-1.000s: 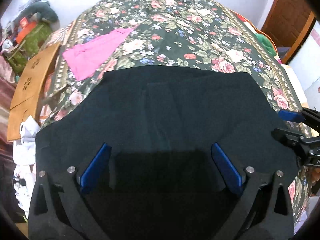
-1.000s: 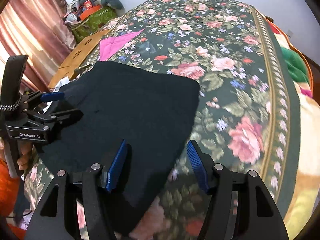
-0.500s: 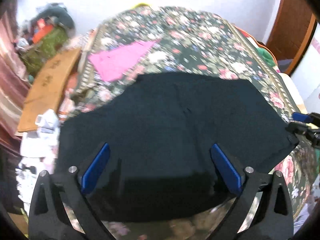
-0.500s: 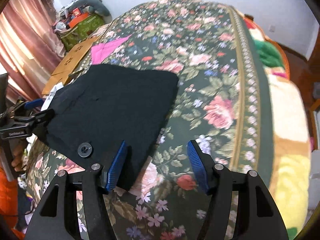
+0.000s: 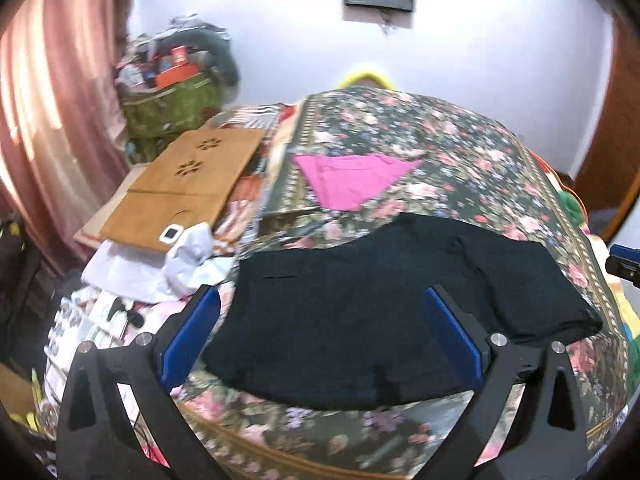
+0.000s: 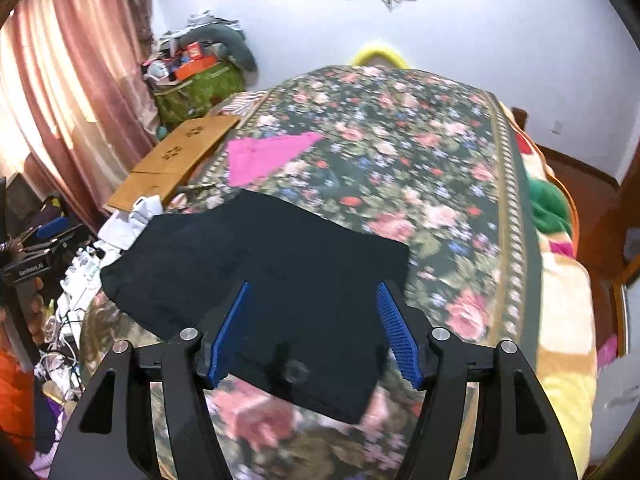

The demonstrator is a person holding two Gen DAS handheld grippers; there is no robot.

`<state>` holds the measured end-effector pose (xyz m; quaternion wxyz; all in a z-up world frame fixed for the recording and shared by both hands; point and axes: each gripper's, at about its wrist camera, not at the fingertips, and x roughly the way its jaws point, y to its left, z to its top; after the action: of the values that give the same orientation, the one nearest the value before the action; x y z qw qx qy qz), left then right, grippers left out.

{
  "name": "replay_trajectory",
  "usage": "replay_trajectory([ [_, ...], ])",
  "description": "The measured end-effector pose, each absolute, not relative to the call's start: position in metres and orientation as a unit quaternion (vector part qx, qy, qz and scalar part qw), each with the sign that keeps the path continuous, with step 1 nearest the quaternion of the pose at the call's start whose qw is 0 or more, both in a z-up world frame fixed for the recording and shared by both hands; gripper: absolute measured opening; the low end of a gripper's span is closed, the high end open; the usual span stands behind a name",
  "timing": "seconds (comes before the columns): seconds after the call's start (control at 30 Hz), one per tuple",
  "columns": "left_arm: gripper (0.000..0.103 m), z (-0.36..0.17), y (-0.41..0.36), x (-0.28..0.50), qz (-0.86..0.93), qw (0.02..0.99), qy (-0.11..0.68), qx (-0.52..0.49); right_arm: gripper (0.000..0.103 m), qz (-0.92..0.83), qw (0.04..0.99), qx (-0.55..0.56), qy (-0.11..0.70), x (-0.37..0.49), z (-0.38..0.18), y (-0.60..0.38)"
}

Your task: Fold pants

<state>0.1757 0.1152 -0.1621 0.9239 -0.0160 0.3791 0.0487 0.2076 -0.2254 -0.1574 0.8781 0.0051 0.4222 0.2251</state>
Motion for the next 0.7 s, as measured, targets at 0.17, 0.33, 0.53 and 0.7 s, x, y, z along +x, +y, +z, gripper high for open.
replay_trajectory([
  [0.17, 0.102, -0.184, 0.153, 0.164, 0.066, 0.906, 0.413, -0.064, 0.062, 0.247, 0.866, -0.013, 0.435, 0.213, -0.171, -0.185],
  [0.33, 0.102, -0.222, 0.188, 0.162, 0.057, 0.861, 0.478, -0.163, 0.062, 0.255, 0.852, -0.042, 0.455, 0.214, -0.188, -0.158],
  [0.53, 0.102, -0.261, 0.208, 0.167, 0.012, 0.799, 0.533, -0.279, 0.061, 0.254, 0.839, -0.077, 0.475, 0.211, -0.206, -0.142],
  [0.7, 0.102, -0.291, 0.211, 0.168, -0.025, 0.750, 0.561, -0.349, 0.061, 0.255, 0.836, -0.085, 0.478, 0.206, -0.212, -0.141],
])
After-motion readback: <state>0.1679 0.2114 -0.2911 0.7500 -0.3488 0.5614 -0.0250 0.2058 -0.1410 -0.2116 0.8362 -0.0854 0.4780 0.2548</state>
